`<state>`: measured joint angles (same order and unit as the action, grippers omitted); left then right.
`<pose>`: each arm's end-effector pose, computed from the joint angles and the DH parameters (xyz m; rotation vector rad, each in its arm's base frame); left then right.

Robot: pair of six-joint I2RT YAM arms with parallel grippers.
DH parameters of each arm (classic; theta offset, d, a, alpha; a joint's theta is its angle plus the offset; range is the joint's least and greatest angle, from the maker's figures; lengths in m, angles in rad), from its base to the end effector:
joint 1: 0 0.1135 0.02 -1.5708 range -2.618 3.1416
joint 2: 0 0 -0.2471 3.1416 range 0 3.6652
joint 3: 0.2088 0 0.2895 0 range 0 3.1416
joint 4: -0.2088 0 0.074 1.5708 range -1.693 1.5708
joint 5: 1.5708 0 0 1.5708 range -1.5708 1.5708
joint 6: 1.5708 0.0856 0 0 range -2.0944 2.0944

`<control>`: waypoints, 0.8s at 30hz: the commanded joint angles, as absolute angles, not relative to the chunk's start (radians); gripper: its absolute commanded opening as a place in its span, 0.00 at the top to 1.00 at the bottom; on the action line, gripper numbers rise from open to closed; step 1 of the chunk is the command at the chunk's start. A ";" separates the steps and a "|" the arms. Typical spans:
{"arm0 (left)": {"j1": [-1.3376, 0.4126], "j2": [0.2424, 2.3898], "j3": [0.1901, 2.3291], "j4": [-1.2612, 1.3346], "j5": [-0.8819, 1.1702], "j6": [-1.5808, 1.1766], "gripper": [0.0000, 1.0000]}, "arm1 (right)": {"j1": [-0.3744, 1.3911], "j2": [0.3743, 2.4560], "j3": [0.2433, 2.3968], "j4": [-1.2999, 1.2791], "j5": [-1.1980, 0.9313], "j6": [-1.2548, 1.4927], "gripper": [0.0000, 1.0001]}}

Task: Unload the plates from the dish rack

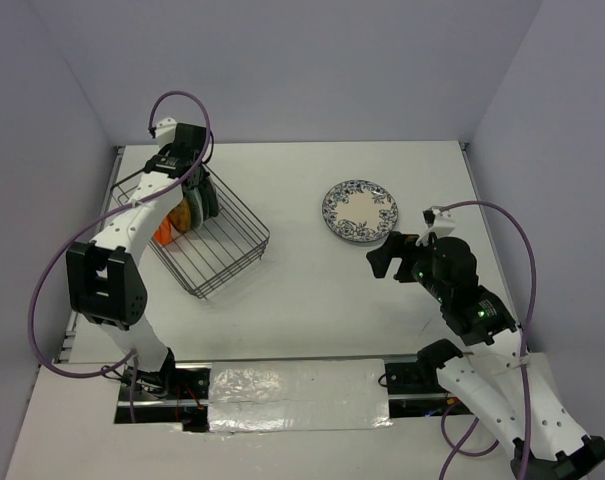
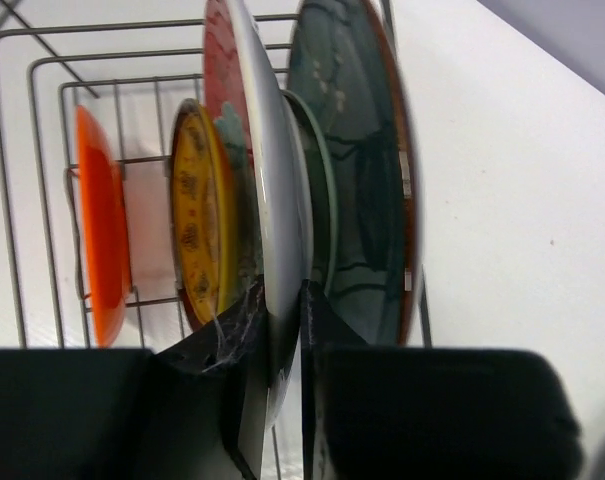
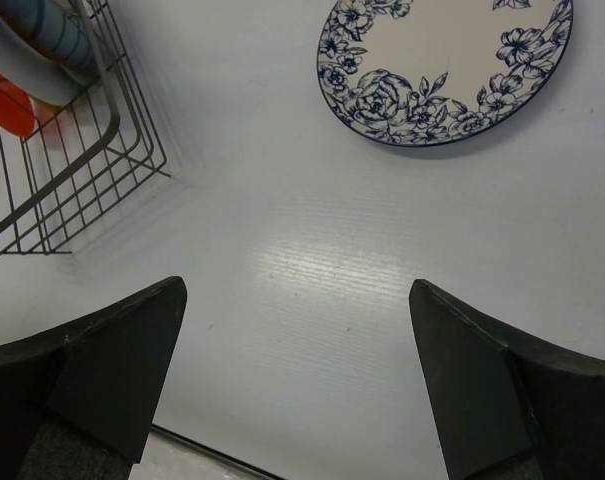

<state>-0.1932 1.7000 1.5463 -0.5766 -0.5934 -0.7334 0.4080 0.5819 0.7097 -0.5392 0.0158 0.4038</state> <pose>0.4497 -0.0392 0.2778 -0.8532 1.9855 0.1580 0.2145 0.0912 0.2811 0.0062 2.0181 0.5071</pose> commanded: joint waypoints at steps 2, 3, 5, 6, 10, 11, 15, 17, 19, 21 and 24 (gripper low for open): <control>-0.183 1.661 1.546 -0.594 -0.620 -0.712 0.85 | 0.414 0.557 0.698 -0.515 0.035 0.414 0.00; -0.181 1.661 1.546 -0.589 -0.614 -0.701 0.89 | 0.413 0.555 0.698 -0.517 0.037 0.414 0.00; -0.181 1.661 1.552 -0.591 -0.612 -0.701 0.91 | 0.413 0.554 0.699 -0.522 0.038 0.416 0.00; -0.179 1.661 1.554 -0.592 -0.612 -0.701 0.93 | 0.413 0.552 0.699 -0.523 0.038 0.416 0.00; -0.178 1.654 1.559 -0.588 -0.611 -0.704 1.00 | 0.413 0.549 0.698 -0.526 0.043 0.417 0.00; -0.178 1.652 1.560 -0.586 -0.607 -0.704 1.00 | 0.414 0.549 0.698 -0.528 0.043 0.417 0.00; -0.176 1.646 1.588 -0.586 -0.606 -0.687 1.00 | 0.413 0.543 0.701 -0.535 0.049 0.417 0.00; -0.175 1.646 1.612 -0.591 -0.607 -0.678 1.00 | 0.413 0.538 0.703 -0.538 0.054 0.419 0.00; -0.176 1.643 1.629 -0.591 -0.606 -0.663 1.00 | 0.413 0.537 0.706 -0.545 0.057 0.416 0.00; -0.173 1.632 1.629 -0.574 -0.598 -0.654 1.00 | 0.413 0.535 0.709 -0.549 0.058 0.414 0.00; -0.170 1.611 1.617 -0.557 -0.591 -0.652 1.00 | 0.413 0.532 0.712 -0.552 0.061 0.414 0.00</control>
<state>-0.1787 1.6974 1.5616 -0.5835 -0.5400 -0.7212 0.4080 0.5442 0.7044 -0.5484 0.0437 0.4110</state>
